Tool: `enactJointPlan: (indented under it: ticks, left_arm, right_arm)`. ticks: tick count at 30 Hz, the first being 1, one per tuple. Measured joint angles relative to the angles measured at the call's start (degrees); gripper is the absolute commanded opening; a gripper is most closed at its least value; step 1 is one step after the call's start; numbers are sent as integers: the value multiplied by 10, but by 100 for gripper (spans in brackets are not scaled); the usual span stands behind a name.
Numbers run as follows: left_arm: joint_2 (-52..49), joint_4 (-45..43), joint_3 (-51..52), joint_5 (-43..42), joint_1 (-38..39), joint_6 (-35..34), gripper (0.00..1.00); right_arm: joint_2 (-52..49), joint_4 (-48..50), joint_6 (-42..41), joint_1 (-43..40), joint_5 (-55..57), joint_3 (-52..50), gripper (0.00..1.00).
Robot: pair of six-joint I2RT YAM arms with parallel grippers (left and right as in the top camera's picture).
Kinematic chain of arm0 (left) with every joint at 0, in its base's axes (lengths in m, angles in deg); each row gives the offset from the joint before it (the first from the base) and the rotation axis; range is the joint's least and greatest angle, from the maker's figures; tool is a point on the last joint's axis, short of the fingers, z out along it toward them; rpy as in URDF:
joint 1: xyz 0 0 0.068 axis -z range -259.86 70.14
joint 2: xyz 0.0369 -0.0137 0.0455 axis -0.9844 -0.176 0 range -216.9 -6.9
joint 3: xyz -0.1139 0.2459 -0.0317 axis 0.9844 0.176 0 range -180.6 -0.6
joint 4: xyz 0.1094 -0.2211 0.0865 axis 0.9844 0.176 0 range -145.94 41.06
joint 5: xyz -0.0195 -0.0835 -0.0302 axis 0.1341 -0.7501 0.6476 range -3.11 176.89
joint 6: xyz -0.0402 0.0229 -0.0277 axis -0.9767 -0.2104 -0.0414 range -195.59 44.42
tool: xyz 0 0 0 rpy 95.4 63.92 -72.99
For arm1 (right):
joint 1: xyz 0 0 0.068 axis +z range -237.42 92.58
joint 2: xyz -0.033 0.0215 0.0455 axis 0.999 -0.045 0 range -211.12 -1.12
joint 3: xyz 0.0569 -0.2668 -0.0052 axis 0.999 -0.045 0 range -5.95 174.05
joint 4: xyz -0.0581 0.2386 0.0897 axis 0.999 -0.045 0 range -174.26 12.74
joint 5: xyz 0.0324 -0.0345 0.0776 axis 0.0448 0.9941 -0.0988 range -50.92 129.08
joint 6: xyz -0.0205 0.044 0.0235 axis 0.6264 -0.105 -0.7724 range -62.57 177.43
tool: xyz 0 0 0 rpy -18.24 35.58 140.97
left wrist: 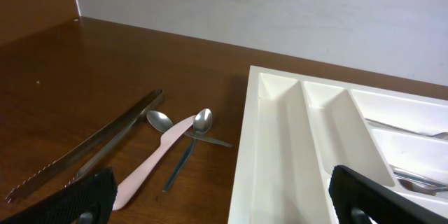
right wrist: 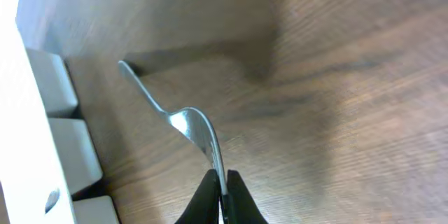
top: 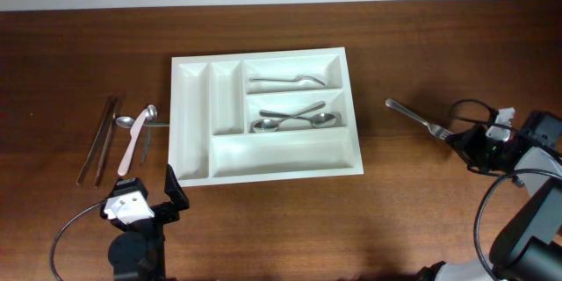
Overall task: Pack container
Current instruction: 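Lower the right gripper and grasp the fork by its tines, then carry the fork left and drop it into the tray's top compartment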
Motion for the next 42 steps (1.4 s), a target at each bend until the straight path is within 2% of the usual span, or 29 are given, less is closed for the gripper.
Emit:
enactJointPlan:
  ticks: [13, 30, 42]
  left_arm:
    - [0, 0, 0, 0, 0, 0, 99]
    - [0, 0, 0, 0, 0, 0, 99]
    - [0, 0, 0, 0, 0, 0, 99]
  right_arm:
    - [-2, 0, 26, 69, -46, 97, 4]
    - [-3, 9, 30, 84, -104, 127, 4]
    - [-4, 70, 17, 201, -93, 185, 4]
